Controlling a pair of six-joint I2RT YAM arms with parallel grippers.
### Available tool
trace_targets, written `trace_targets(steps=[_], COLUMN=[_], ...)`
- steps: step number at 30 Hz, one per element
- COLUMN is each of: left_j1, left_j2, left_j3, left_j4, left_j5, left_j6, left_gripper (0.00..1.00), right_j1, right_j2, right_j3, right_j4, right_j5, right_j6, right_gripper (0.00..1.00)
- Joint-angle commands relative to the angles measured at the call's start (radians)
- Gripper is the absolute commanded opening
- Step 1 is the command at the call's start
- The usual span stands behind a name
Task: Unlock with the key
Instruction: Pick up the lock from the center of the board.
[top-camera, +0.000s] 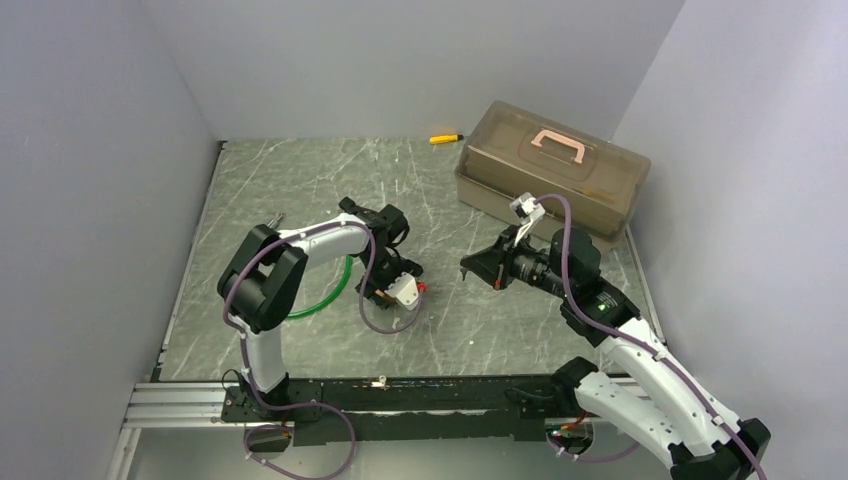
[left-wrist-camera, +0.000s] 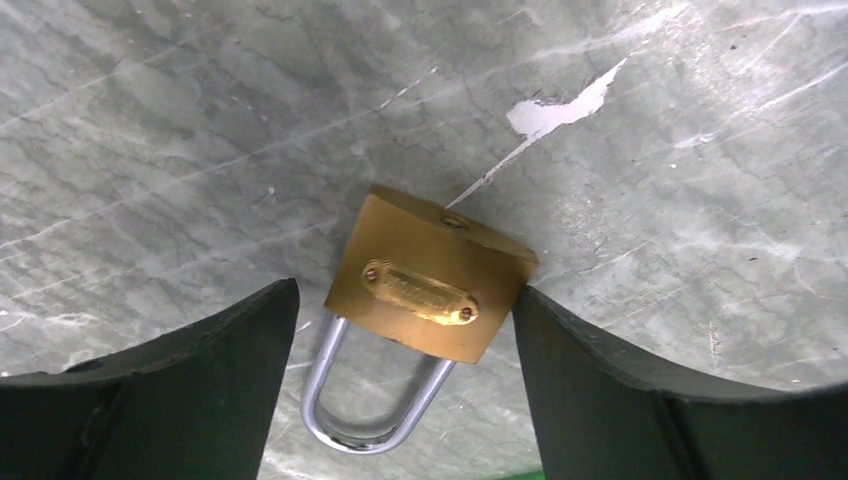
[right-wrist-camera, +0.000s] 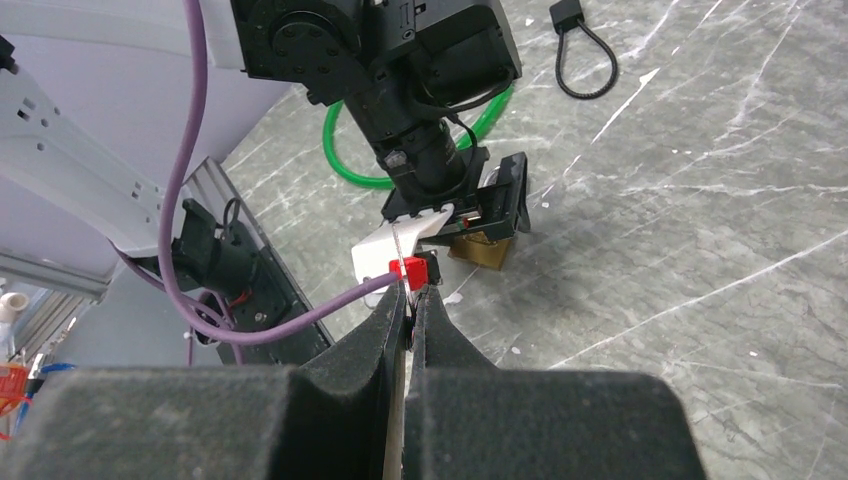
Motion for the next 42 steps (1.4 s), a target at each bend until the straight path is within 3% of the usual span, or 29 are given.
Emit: trace_targets(steps=[1,4,8,12,13,20,26,32,37,42], left_j1=[-0.017,-0.017,-0.017,-0.021,-0.021,0.01,0.063,0.075,0.075,0.075], left_j2=[0.029,0.045,0.03,0.027,0.018,-0.259,-0.557,-0.799,-0.975,-1.043], left_j3=[0.03,0.064,0.05,0.101,0.106,0.047,0.123,0.28,0.29,0.305], left_j4=[0.034,0.011,0.024,0.007,-0.002,0.02,-0.125,-0.263,-0.238,-0.181], left_j5=[0.04,0.017,0.005,0.015,0.014,-0.008,-0.056,0.17,0.393,0.496], left_j6=[-0.057,-0.122,-0.149,-0.255,-0.27,-0.408,-0.386,-0.447,-0.54,-0.576], left_gripper=[0.74,0.57,0.52,0.15,0.02,0.0,0.0,0.0,0.0,0.0], right_j1=[-0.008,-0.011,-0.014,-0.014,-0.015,-0.025,-0.029,-0.031,-0.031,-0.03], right_j2=[0.006,0.008,0.018,0.021,0.023,0.039,0.068,0.103,0.13,0.149], right_j3=[0.042,0.041,0.047,0.05,0.051,0.088,0.151,0.211,0.24,0.263], right_j4=[0.066,0.068,0.071,0.071,0.07,0.069,0.089,0.099,0.111,0.169], right_j5=[-0.026,-0.034,-0.042,-0.044,-0.045,-0.052,-0.088,-0.152,-0.222,-0.308], right_j6=[0.011,0.011,0.008,0.007,0.005,-0.015,-0.043,-0.074,-0.096,-0.104], right_gripper=[0.0,0.0,0.0,0.0,0.0,0.0,0.0,0.0,0.0,0.0])
